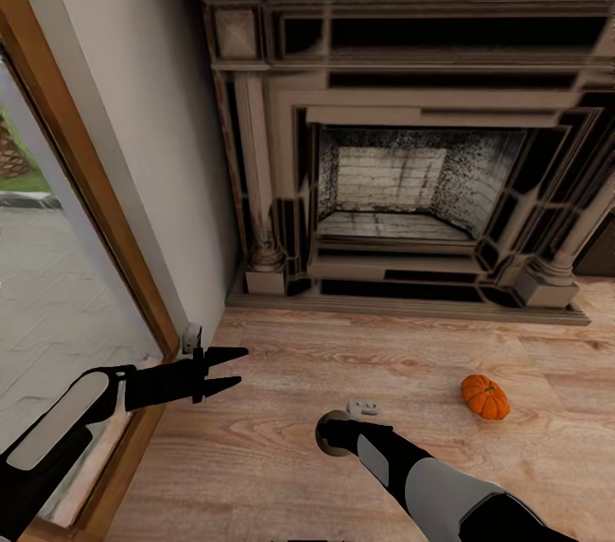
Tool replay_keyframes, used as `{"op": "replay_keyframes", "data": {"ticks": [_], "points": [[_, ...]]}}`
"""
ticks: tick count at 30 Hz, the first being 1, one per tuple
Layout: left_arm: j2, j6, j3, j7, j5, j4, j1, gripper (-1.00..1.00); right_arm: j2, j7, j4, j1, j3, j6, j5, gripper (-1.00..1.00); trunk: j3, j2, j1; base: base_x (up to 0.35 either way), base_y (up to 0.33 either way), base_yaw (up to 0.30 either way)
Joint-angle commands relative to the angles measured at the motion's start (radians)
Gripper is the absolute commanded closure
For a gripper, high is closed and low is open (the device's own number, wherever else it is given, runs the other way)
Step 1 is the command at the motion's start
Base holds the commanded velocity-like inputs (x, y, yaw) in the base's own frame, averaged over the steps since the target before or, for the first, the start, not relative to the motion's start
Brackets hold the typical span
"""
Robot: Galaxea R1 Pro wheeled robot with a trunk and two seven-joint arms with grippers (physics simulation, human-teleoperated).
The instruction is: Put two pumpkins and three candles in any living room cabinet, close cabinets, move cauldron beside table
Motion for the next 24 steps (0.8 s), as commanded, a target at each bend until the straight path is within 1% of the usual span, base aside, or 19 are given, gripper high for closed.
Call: {"op": "replay_keyframes", "data": {"ticks": [1, 6, 11, 13, 21, 24], "points": [[0.001, 0.000, -0.001, -0.010, -0.008, 0.001, 0.000, -1.00, 0.000, 0.001, 0.000, 0.000, 0.001, 0.003, -0.001, 1.00, 0.003, 0.000, -0.001, -0.001, 0.000, -0.004], [0.001, 0.000, -0.001, -0.010, -0.008, 0.000, 0.000, -1.00, 0.000, 0.001, 0.000, 0.000, 0.001, 0.003, -0.001, 1.00, 0.022, 0.001, -0.003, -0.024, 0.000, -0.010], [0.001, 0.000, -0.001, -0.010, -0.008, -0.001, 0.000, -1.00, 0.000, 0.001, 0.000, 0.000, 0.001, 0.003, -0.003, 1.00, 0.042, 0.002, -0.005, -0.235, 0.000, -0.178], [0.000, 0.000, -0.001, -0.010, -0.008, -0.001, -0.001, -1.00, 0.000, 0.001, 0.000, 0.000, 0.001, 0.003, -0.003, 1.00, 0.050, 0.003, -0.006, -0.107, 0.000, -0.075], [-0.002, 0.000, -0.002, -0.010, -0.008, -0.001, -0.001, -1.00, 0.000, 0.002, 0.000, 0.000, 0.001, 0.003, -0.004, 1.00, 0.080, 0.005, -0.010, -0.019, 0.000, -0.013], [-0.002, 0.000, -0.003, -0.010, -0.008, -0.001, 0.000, -1.00, 0.000, 0.001, 0.000, 0.000, 0.001, 0.003, -0.004, 1.00, 0.092, 0.005, -0.011, -0.113, 0.000, -0.001]]}}
